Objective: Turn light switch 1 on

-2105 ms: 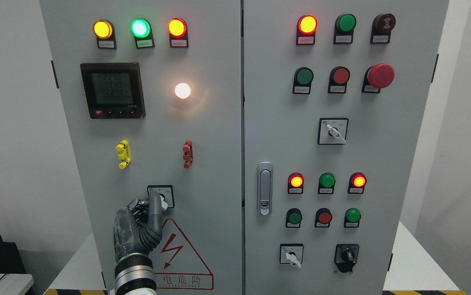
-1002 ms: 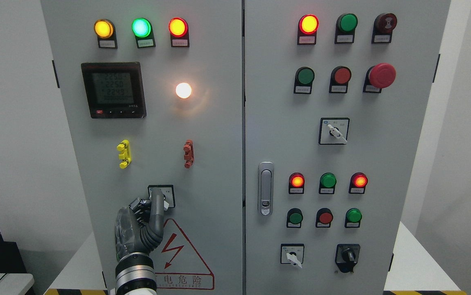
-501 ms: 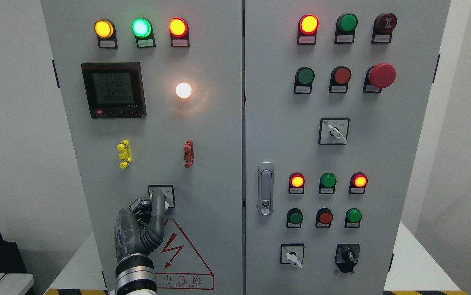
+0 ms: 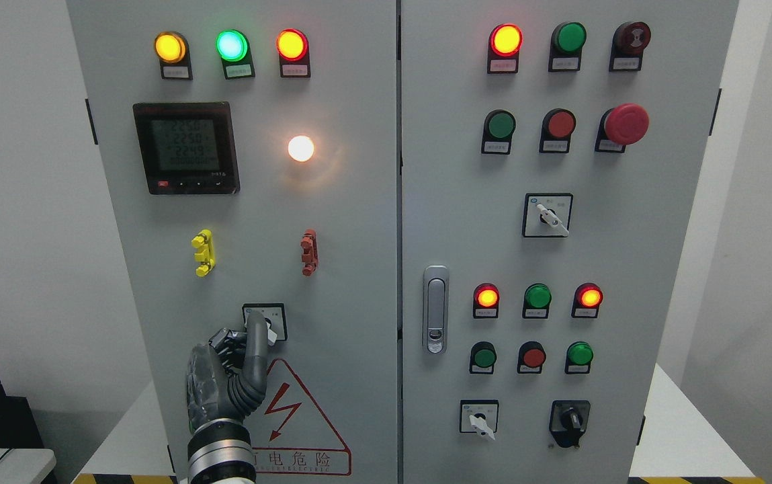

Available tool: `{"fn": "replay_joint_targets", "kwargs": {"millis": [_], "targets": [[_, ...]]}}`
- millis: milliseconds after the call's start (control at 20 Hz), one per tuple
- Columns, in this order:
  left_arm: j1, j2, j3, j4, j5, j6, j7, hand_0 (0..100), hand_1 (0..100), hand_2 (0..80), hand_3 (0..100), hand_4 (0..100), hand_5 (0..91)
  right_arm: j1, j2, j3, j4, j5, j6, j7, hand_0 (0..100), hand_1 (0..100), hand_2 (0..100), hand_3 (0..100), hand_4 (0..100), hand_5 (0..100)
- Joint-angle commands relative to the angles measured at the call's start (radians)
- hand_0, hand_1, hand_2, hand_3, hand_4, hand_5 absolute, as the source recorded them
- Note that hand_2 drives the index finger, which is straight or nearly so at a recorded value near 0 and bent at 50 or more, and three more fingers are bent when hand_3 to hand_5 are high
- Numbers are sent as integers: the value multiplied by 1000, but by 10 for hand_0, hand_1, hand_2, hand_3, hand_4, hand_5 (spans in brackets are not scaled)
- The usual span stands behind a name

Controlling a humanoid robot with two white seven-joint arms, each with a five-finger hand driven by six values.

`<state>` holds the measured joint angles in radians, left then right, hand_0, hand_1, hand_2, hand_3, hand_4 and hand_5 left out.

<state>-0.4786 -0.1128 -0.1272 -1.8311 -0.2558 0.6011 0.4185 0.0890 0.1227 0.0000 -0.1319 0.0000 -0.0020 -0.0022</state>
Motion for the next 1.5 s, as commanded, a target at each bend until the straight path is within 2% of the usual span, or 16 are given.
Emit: {"fn": "replay_joint_targets", "kwargs": {"millis": [0,251,401,651,852,952,1052,1203,1253,1353,1453], "targets": [[14,-1,0,-19,0,-1,0,353,235,650,896,875,830,0,0,20,0,-26,1,1,120,389,0,0,0,0],[60,2,-2,-52,1,-10,-1,352,239,652,897,876,830,0,0,20,0,-26,1,1,120,389,0,0,0,0],[89,4,3,-59,0,-92,-9,335,252,666,903,878,831,0,0,20,0,-26,1,1,120,389,0,0,0,0],[143,10,11,-65,0,-161,-38,202,300,696,934,891,837,0,0,20,0,-26,1,1,120,389,0,0,0,0],[216,18,26,-79,0,-205,-56,165,312,700,952,912,832,0,0,20,0,-26,1,1,120,389,0,0,0,0],[261,21,75,-82,0,-269,-96,160,316,694,984,939,819,0,0,20,0,-26,1,1,120,389,0,0,0,0],[328,30,150,-83,0,-377,-173,153,314,684,994,941,753,0,0,20,0,-26,1,1,120,389,0,0,0,0],[457,44,299,-80,7,-620,-346,120,284,667,971,913,620,0,0,20,0,-26,1,1,120,389,0,0,0,0],[501,48,349,-79,9,-686,-389,106,269,663,968,909,611,0,0,20,0,-26,1,1,120,389,0,0,0,0],[572,56,441,-66,39,-763,-429,46,227,629,924,879,552,0,0,20,0,-26,1,1,120,389,0,0,0,0],[639,68,526,-24,104,-805,-458,28,217,594,888,857,511,0,0,20,0,-26,1,1,120,389,0,0,0,0]]}}
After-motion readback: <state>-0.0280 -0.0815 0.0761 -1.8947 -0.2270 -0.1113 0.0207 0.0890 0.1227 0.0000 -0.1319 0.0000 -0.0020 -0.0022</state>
